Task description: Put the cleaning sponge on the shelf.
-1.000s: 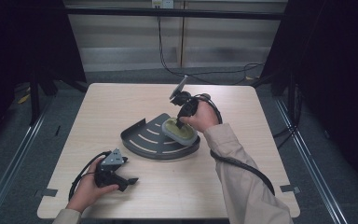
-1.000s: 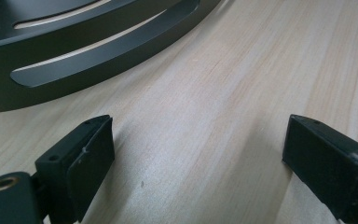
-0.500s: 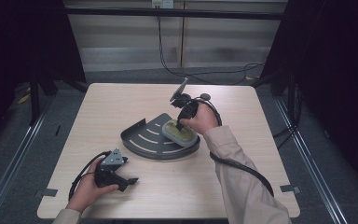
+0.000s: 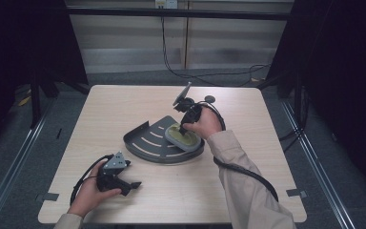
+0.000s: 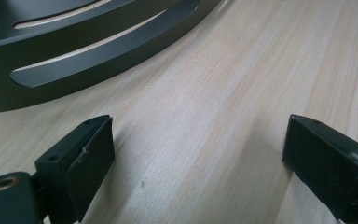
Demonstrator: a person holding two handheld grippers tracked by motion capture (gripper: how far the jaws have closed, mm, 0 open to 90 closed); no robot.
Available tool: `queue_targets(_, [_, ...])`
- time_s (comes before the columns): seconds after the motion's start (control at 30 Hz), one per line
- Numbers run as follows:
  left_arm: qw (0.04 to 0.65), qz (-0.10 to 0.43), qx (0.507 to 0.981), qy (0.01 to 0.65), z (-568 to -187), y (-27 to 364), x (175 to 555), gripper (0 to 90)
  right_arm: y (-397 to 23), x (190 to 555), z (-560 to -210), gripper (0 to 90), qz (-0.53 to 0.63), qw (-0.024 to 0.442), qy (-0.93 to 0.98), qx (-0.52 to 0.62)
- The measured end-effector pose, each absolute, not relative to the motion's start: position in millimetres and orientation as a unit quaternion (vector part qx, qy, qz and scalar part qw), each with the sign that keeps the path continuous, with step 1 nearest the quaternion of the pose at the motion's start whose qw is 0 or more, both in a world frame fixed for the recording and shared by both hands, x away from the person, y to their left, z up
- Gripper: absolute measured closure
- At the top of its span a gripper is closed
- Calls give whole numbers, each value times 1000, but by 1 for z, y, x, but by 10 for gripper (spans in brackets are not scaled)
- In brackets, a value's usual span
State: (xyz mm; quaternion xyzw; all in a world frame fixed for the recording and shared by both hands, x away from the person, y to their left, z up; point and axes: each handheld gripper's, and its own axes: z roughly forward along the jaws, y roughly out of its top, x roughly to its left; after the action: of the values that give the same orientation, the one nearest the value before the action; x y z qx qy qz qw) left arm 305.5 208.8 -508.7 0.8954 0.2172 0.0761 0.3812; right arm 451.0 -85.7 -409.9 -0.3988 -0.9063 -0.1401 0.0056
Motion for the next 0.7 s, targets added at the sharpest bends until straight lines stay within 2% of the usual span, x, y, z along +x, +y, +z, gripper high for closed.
queue_targets(0.7, [381, 76, 895, 217, -509, 209, 305, 85, -89, 449, -419, 707, -138, 2, -905, -403])
